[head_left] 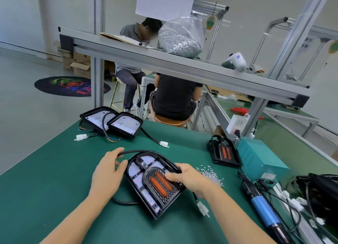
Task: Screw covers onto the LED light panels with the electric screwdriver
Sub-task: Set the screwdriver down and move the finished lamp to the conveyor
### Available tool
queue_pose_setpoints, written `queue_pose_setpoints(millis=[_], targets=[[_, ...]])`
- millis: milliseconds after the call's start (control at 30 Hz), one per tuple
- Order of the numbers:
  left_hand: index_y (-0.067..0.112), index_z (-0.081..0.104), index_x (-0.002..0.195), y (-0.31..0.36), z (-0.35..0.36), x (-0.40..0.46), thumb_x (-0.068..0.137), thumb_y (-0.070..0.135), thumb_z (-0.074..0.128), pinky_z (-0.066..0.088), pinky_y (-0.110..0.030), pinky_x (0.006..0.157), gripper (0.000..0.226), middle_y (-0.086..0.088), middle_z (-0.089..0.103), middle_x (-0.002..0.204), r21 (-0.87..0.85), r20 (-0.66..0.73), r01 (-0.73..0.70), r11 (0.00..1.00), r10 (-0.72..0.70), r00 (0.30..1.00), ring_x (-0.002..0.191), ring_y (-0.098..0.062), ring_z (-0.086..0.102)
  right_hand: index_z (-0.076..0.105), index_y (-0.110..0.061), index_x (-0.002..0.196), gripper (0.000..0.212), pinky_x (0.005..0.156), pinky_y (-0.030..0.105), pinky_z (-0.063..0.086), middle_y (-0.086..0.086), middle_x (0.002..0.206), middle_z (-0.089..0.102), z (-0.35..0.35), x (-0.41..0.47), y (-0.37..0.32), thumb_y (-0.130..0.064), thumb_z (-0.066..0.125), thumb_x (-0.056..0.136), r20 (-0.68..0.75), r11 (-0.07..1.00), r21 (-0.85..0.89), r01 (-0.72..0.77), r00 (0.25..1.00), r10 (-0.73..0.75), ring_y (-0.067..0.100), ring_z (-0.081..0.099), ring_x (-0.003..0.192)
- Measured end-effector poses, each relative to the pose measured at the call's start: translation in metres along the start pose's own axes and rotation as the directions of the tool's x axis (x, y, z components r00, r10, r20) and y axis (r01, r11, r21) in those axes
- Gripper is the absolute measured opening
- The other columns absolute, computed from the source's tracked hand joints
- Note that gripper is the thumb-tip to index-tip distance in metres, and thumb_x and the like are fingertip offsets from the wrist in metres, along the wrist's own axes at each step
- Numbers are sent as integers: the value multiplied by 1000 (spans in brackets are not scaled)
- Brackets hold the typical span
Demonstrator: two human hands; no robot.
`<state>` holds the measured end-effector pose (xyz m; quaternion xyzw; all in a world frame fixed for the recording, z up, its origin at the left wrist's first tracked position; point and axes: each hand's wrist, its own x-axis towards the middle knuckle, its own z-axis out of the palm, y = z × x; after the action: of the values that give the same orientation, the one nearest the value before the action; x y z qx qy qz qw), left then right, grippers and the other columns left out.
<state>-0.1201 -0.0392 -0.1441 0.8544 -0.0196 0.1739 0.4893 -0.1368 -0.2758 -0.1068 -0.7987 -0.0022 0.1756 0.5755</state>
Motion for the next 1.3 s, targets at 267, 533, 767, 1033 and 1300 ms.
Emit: queue_pose_setpoints(millis=[267, 533, 767, 1033, 1300], targets=[[32, 35, 144, 38, 8, -9, 84, 31, 69, 42, -36, 95, 69, 14, 56, 116, -346, 189, 240, 907, -183, 965, 95, -2, 57, 61, -15, 112, 15, 62, 26, 55, 2, 91, 71, -1, -13, -8, -13, 59, 97, -302, 965, 242, 99, 953, -22, 14, 66, 74], [45, 28, 143, 102, 35, -11, 79, 35, 71, 50, -25, 75, 78, 16, 44, 132, -534, 412, 299, 791, -66, 909, 111, -6, 54, 62, -15, 109, 13, 55, 27, 54, 3, 85, 72, -19, -44, -24, -17, 60, 96, -459, 901, 395, 181, 888, 22, 14, 66, 65], [28, 48, 137, 161, 78, -6, 92, 5, 54, 44, -24, 94, 51, 17, 61, 122, -528, 313, 137, 838, 42, 949, 107, -1, 57, 53, -23, 127, 31, 87, 38, 57, 7, 116, 69, -47, -81, -30, -19, 57, 97, -615, 882, 373, 287, 789, 3, 19, 67, 99], [22, 54, 133, 225, 135, -19, 92, -3, 49, 50, -20, 71, 48, 10, 64, 116, -567, 422, 173, 805, 104, 901, 92, -3, 61, 33, -32, 149, 52, 105, 45, 46, 2, 137, 57, -100, -134, -28, -17, 46, 100, -761, 919, 254, 303, 649, -4, 22, 57, 121], [23, 58, 128, 313, 186, -46, 93, -4, 42, 55, -34, 51, 47, -8, 66, 115, -558, 627, 226, 799, 227, 746, 77, -23, 65, 44, -31, 127, 31, 87, 16, 45, -20, 114, 56, -165, -213, -25, -12, 41, 102, -885, 922, 242, 302, 458, 82, 0, 57, 95]])
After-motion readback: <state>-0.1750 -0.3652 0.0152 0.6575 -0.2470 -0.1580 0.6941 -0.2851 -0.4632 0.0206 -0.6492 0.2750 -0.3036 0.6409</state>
